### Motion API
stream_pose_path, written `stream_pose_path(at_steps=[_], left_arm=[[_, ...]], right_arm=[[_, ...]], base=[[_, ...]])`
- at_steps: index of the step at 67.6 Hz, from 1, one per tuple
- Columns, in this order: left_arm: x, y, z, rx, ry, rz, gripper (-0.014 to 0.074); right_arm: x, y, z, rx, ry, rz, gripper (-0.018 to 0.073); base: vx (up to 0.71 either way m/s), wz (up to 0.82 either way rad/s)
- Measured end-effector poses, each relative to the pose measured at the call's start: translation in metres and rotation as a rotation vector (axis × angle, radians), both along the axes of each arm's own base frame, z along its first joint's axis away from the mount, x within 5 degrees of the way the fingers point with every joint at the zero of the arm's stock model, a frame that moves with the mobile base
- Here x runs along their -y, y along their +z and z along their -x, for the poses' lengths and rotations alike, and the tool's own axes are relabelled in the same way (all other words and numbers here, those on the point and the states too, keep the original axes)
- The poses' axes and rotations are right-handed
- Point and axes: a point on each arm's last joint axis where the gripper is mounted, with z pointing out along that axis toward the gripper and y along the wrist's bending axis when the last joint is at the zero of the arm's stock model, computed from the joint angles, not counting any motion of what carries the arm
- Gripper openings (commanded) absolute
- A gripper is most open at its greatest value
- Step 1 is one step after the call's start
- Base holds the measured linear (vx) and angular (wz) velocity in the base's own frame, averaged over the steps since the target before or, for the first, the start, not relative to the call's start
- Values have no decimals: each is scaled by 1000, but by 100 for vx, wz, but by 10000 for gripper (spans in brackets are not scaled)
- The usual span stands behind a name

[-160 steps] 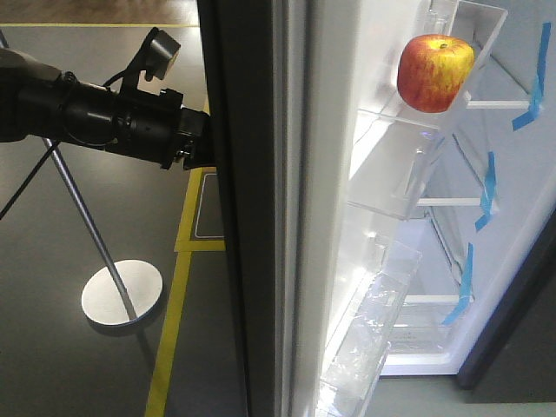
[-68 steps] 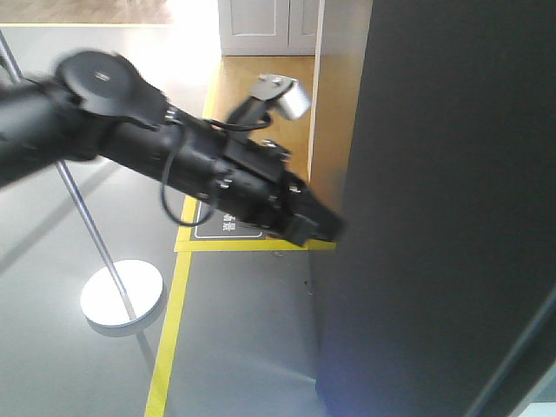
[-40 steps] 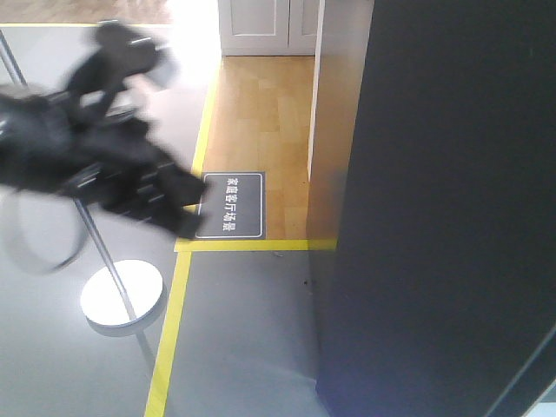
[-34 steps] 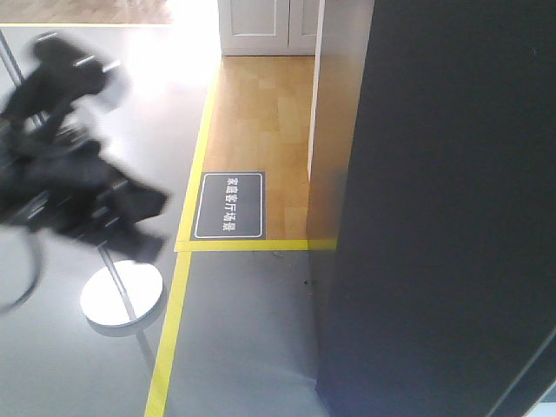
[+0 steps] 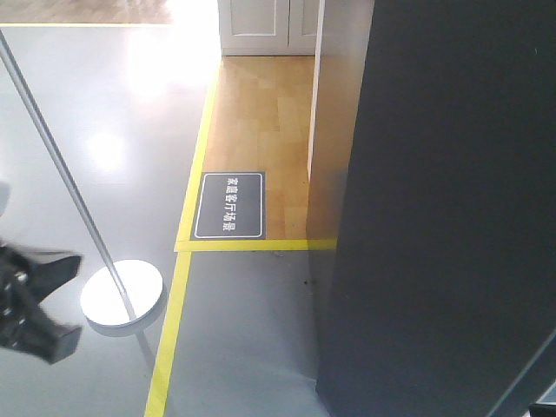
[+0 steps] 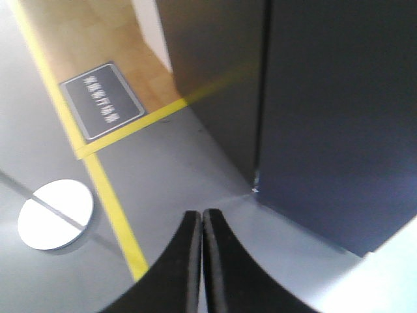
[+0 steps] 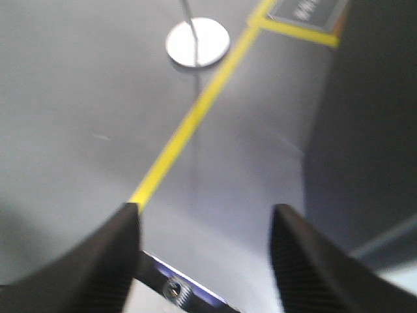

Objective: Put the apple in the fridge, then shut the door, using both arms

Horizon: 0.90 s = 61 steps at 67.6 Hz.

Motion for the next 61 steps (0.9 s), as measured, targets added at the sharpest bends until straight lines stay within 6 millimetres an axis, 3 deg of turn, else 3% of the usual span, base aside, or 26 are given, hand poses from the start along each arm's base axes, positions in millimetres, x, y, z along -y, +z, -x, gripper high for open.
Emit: stream_pose_path(at_steps=[12,29,48,61], left_arm=[[-6,-3,0,31,36,-38,-6],[-7,-3,0,35,40,-42,-6],[-7,-3,0,35,40,-41,-6],[-7,-3,0,35,40,-41,-6]], right_arm=[[3,1,-16,-40,-39,65,-17],[10,6,-43,9,-151,139,-6],[19,42,-72,198,-285,173,-6],[25,56,-95,268,-381,226,-6]], base=[[0,0],[0,0],[0,0],[0,0]])
